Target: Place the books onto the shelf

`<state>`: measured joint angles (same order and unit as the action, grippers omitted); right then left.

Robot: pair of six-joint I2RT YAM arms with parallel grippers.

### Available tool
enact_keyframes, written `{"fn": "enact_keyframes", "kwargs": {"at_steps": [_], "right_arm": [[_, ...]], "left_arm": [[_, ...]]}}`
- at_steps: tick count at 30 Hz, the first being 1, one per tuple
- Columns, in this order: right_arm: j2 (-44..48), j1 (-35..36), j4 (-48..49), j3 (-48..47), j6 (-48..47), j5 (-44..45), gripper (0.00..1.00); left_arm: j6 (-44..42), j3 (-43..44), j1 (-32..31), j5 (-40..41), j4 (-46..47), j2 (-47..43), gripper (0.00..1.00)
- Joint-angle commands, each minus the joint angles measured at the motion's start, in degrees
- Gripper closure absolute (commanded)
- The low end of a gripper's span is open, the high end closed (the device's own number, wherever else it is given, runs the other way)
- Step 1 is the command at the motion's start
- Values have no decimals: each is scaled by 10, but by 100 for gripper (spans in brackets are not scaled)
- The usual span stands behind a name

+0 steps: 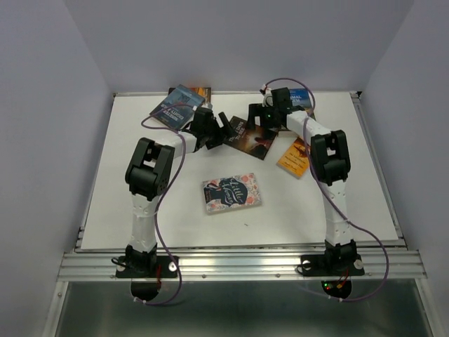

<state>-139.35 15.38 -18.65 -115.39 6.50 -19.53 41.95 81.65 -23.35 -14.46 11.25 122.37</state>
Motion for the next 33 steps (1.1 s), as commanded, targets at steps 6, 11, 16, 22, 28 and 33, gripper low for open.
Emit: {"fn": "enact_keyframes", "kwargs": {"at_steps": [6,11,16,22,28,33], "right_arm": [[106,8,-59,134,97,-50,0],[120,8,-17,177,192,-87,0],[113,8,16,187,248,-87,1],[121,8,70,206,299,-131,15],[144,8,140,221,319,-211,37],[175,8,208,249,333,-249,50]], "left_arm": [[-2,33,16,30,-41,17,22],[-20,34,17,53,-65,9,32],[-23,9,16,78,-88,-2,35],[-35,15,0,138,-161,7,47],[-31,18,-5,162,-181,17,62],[-28,20,-6,166,-189,23,64]]}}
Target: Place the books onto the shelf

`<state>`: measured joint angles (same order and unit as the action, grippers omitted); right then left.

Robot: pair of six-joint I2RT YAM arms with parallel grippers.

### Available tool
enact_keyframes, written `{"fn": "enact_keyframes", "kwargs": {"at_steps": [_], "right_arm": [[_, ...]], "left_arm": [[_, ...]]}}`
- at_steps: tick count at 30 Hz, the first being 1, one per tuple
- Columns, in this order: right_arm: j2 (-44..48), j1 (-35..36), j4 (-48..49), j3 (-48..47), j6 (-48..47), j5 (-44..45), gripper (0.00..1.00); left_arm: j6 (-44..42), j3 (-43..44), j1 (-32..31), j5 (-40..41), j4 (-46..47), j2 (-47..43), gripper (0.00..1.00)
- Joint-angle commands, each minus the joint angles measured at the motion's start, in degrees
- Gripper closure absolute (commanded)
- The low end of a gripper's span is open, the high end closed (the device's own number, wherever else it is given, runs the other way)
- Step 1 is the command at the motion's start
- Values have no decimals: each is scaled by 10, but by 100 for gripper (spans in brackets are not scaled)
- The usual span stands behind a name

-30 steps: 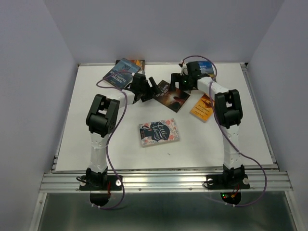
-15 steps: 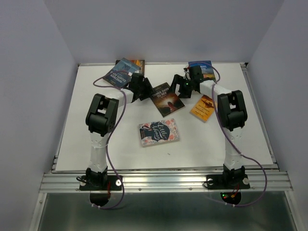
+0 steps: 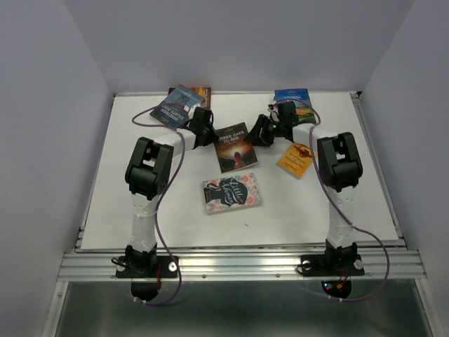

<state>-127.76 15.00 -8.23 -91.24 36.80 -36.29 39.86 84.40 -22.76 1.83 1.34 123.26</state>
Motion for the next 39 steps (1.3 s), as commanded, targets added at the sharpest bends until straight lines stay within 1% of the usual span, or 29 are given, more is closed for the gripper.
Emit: {"fn": "enact_keyframes", "kwargs": {"at_steps": [1,5,8,13,14,17,19,22,23,24,27,32,34,35,36,37,38,39], "right_arm": [[62,12,111,11,33,-91,50],[68,12,158,35,58,-110,54],[63,12,182,45,74,-117,55],[36,12,155,30,66,-96,55],[31,12,124,22,51,-88,57],[16,24,100,0,35,-77,60],[10,29,98,-7,36,-71,66],[5,29,54,-18,18,-46,75],[7,29,53,-17,12,-37,83],[7,29,52,-17,10,-38,85],[13,29,53,-14,0,-34,99],[41,29,57,-9,-29,0,99],[61,29,63,-5,-35,17,99],[69,29,69,-3,-38,22,99],[77,29,74,-1,-39,25,99],[91,22,95,6,-37,27,99],[99,13,106,12,-29,25,99],[105,7,116,19,-23,21,99]], "left_arm": [[-6,-7,-12,4,-90,15,64],[-1,-11,-16,5,-93,13,64],[1,-15,-17,6,-93,11,64],[3,-20,-18,4,-93,9,64],[3,-20,-18,3,-92,8,64],[5,-21,-18,-2,-88,9,64],[6,-23,-19,-6,-86,9,64],[7,-27,-20,-6,-82,8,64],[7,-27,-20,-8,-81,8,64],[8,-27,-20,-9,-81,8,64],[9,-28,-21,-10,-80,8,64],[4,-22,-14,3,-86,-24,61],[0,-13,0,0,-91,-42,55],[-1,-9,5,-1,-93,-67,50],[-1,-6,10,0,-94,-82,41],[-5,-6,21,3,-93,-113,35],[-7,-6,25,4,-93,-129,23],[-9,-6,30,5,-93,-146,15]]}}
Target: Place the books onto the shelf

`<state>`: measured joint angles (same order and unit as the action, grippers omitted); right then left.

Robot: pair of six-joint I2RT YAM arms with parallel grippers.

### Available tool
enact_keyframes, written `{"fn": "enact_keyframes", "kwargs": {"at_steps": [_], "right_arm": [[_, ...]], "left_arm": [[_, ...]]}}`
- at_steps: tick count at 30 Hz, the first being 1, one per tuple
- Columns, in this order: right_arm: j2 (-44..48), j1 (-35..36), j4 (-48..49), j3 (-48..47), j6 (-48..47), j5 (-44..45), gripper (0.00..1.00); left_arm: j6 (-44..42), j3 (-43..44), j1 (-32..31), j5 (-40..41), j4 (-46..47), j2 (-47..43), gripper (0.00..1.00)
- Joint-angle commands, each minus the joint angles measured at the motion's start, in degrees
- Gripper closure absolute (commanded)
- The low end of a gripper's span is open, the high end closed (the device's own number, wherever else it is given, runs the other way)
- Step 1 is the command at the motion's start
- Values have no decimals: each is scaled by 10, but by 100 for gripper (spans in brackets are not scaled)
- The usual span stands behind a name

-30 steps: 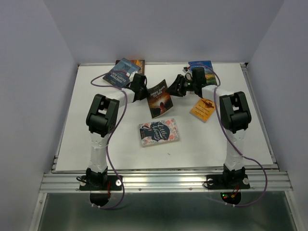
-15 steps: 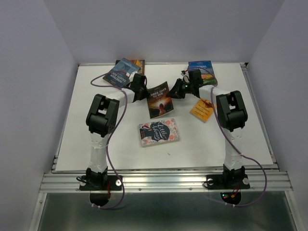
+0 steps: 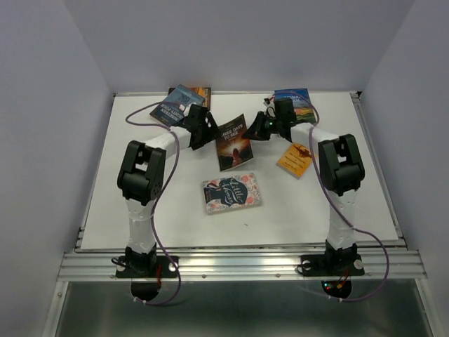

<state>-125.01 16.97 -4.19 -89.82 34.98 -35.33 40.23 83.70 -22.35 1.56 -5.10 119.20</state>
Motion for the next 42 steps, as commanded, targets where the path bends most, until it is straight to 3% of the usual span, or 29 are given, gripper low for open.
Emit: {"fn": "enact_keyframes", "kwargs": {"at_steps": [1,3,11,16,22,30,42], "right_arm": [[85,-18,83,10,1,7,99],[105,-33,113,26,13,-5,99],[139,-100,161,22,47,-114,99],[130,-189,156,-20,54,-180,99],[74,-260,65,-93,2,-219,99],[-70,-310,-112,-293,-81,-234,99],[-161,-338,-139,-366,-74,-246,99]], "left_arm": [[-15,1,29,12,-27,-120,7],[-23,0,36,16,-25,-164,1],[-45,-20,49,-3,-11,-253,1],[-78,-48,63,-41,7,-281,1],[-106,-73,76,-45,19,-313,1],[-123,-77,80,-60,20,-330,1],[-132,-72,85,-86,12,-324,1]]}}
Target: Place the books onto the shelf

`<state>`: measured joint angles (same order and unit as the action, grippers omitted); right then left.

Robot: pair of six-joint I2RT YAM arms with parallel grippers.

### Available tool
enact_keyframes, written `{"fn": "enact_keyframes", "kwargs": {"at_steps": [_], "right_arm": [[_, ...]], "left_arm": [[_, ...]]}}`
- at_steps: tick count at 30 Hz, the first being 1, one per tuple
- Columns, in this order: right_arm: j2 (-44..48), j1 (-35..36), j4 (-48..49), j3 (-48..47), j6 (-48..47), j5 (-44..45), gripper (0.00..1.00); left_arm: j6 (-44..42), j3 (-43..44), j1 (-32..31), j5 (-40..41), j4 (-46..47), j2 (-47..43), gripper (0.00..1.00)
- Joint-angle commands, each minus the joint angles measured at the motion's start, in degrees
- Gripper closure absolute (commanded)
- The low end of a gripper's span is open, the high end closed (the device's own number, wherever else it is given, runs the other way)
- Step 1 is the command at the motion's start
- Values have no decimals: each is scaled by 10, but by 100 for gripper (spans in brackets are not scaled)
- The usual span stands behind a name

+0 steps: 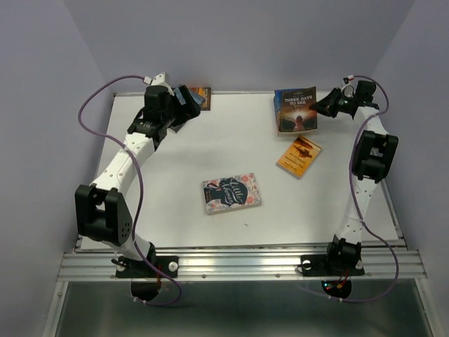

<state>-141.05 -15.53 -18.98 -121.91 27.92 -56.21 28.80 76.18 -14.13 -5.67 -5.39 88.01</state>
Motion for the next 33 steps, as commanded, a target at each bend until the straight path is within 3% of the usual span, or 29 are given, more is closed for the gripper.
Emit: {"fn": "enact_keyframes", "kwargs": {"at_steps": [1,9,23,31,33], "right_arm": [[-4,-13,9,-46,-3,-32,98],[-55,-13,9,-114,-11,26,93],[-121,-13,10,-188,-32,0,85],[-144,-2,14,-211,-30,-5,75],[-144,3,14,-210,-32,-3,68]], "left_arm": [[-20,4,3,-15,14,-11,1],[-37,10,3,-23,2,-2,1],[-66,19,4,-44,-6,19,1],[-73,23,4,-60,-6,30,1],[-74,23,5,-65,-7,33,1]]}}
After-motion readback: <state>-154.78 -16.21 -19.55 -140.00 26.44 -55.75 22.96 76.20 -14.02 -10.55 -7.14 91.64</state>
